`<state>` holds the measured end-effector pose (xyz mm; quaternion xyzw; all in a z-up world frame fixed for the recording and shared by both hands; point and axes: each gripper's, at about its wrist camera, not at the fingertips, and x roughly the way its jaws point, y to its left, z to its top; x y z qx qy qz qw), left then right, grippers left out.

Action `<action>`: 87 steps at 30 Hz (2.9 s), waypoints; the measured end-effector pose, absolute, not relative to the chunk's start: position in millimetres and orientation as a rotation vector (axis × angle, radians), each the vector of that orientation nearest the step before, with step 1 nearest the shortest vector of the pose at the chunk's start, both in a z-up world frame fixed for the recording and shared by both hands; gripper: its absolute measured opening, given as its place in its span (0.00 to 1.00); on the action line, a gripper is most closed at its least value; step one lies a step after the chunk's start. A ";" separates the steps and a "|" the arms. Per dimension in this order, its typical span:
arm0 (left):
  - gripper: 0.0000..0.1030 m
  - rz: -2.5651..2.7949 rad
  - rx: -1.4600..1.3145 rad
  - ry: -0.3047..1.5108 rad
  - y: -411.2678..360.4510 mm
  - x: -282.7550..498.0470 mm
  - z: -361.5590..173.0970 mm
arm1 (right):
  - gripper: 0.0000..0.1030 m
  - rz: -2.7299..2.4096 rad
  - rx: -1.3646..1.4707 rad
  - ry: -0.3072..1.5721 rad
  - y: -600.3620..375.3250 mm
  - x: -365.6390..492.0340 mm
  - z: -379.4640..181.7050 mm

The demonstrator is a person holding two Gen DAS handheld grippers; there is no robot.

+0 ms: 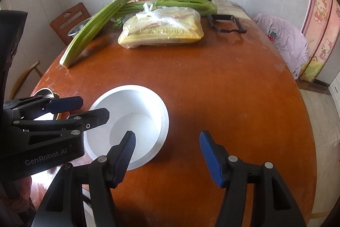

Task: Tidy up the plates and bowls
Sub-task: 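Close the left gripper on the red-and-white bowl's rim, then lift the red-and-white bowl and carry it over the steel bowl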

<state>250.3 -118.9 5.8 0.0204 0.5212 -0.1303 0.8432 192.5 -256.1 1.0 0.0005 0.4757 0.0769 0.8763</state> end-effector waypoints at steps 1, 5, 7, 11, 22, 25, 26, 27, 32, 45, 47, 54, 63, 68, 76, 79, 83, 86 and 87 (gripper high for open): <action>0.54 -0.274 0.046 1.106 -119.5 250.9 4.4 | 0.60 0.164 0.001 0.996 -255.5 193.0 -0.4; 0.54 -0.275 0.044 1.114 -120.2 254.3 1.2 | 0.60 0.168 -0.004 1.005 -252.9 196.5 -3.8; 0.54 -0.276 0.046 1.116 -120.6 255.4 0.3 | 0.60 0.171 -0.003 1.008 -252.1 197.5 -4.9; 0.54 -0.275 0.041 1.122 -120.6 257.6 -2.5 | 0.60 0.169 -0.001 1.012 -252.3 199.4 -6.6; 0.54 -0.279 0.025 1.148 -119.9 259.7 -9.5 | 0.60 0.160 0.003 1.023 -252.9 199.7 -10.7; 0.54 -0.285 0.024 1.154 -120.4 260.3 -11.4 | 0.60 0.149 0.003 1.028 -254.2 201.1 -13.2; 0.54 -0.287 0.023 1.156 -120.6 260.6 -11.9 | 0.60 0.148 0.004 1.028 -254.6 201.3 -13.7; 0.54 -0.291 0.021 1.158 -121.0 260.8 -12.3 | 0.60 0.149 0.007 1.029 -254.9 201.5 -14.4; 0.48 -0.313 0.020 1.166 -124.0 260.3 -13.9 | 0.59 0.165 0.004 1.018 -252.5 199.2 -14.6; 0.19 -0.383 -0.011 1.198 -131.3 254.3 -19.6 | 0.47 0.225 0.000 1.016 -239.7 190.9 -13.5; 0.19 -0.380 -0.012 1.197 -130.9 253.7 -18.8 | 0.47 0.230 0.009 1.018 -240.4 191.2 -13.6; 0.19 -0.373 -0.005 1.174 -128.6 247.7 -8.3 | 0.47 0.236 0.012 1.002 -238.5 186.8 -6.6; 0.19 -0.357 0.008 1.108 -123.2 229.3 17.3 | 0.47 0.248 0.009 0.957 -234.9 173.7 12.1; 0.19 -0.352 0.013 1.069 -118.6 216.0 32.4 | 0.47 0.252 -0.001 0.926 -230.8 162.9 25.5; 0.19 -0.348 0.018 1.015 -110.5 190.3 53.7 | 0.47 0.256 -0.019 0.877 -224.6 140.8 45.3; 0.19 -0.346 0.018 0.999 -106.9 181.0 58.7 | 0.47 0.259 -0.022 0.861 -221.7 131.6 51.1; 0.19 -0.356 0.021 0.984 -103.1 165.9 63.7 | 0.47 0.256 -0.026 0.842 -218.2 117.2 56.2; 0.19 -0.362 0.023 0.975 -102.1 155.7 65.2 | 0.47 0.250 -0.027 0.833 -216.9 106.6 57.4; 0.19 -0.364 0.020 0.975 -101.1 151.6 65.2 | 0.48 0.248 -0.028 0.830 -216.3 102.0 57.9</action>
